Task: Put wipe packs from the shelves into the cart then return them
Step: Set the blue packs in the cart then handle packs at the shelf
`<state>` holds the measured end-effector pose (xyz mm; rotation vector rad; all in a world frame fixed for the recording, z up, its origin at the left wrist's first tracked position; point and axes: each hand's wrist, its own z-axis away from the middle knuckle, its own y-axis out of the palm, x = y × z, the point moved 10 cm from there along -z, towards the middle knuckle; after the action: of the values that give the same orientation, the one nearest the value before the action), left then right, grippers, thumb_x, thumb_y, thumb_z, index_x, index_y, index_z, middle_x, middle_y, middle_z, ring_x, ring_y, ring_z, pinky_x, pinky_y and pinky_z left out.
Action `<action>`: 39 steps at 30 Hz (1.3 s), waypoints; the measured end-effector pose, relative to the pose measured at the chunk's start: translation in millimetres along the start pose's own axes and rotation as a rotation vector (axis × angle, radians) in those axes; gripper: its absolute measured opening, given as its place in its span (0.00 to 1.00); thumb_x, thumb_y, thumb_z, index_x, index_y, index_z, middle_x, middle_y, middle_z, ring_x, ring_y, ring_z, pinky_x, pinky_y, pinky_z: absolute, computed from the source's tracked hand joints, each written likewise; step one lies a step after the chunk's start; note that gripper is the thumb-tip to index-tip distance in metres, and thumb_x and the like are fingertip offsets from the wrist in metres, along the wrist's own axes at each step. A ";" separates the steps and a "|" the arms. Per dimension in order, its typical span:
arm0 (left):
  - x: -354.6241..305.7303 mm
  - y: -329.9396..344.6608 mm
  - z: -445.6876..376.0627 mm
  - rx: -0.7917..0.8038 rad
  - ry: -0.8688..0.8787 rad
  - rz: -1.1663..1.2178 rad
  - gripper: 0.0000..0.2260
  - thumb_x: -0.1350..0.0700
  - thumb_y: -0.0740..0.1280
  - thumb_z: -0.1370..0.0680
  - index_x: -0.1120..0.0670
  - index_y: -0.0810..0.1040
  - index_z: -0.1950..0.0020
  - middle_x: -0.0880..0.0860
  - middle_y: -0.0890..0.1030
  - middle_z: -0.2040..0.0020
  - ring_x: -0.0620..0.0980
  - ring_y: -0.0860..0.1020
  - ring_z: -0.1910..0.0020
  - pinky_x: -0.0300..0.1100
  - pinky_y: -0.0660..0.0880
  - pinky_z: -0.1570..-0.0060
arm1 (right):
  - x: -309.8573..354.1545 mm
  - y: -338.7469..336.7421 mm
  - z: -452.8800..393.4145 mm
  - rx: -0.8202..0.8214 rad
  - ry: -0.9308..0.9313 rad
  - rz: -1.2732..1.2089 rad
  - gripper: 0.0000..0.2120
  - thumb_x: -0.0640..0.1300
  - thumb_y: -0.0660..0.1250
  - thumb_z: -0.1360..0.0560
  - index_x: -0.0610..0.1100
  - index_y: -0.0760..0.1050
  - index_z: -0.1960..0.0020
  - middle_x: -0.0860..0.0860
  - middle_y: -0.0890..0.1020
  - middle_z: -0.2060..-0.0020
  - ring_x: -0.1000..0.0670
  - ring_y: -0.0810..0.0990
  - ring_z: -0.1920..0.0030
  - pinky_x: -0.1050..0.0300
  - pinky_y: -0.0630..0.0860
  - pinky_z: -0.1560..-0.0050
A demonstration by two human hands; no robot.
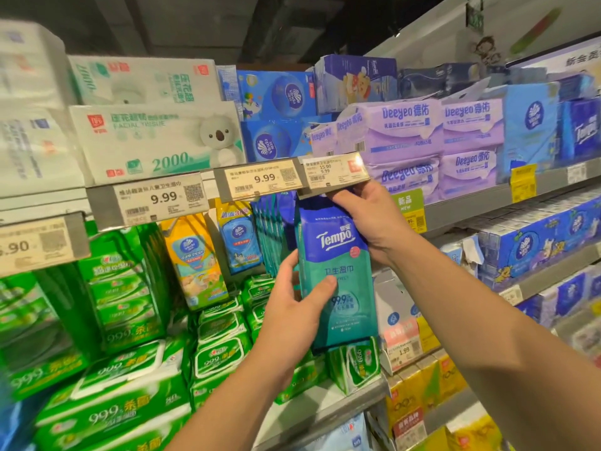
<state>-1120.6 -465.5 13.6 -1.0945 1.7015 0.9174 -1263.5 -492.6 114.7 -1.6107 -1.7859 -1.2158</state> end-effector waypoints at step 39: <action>70.3 46.7 94.2 0.227 -0.126 -0.791 0.20 0.44 0.67 0.24 0.57 0.76 0.69 0.54 0.76 0.69 0.56 0.76 0.63 0.44 0.69 0.66 | -11.0 -105.8 245.6 -0.511 0.452 1.104 0.18 0.52 0.67 0.27 0.44 0.68 0.70 0.48 0.72 0.72 0.46 0.71 0.67 0.54 0.66 0.67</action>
<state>-1152.8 -384.5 -78.0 -1.3596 1.0764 0.2726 -1305.8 -288.6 -53.4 -1.9141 -0.1617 -1.2986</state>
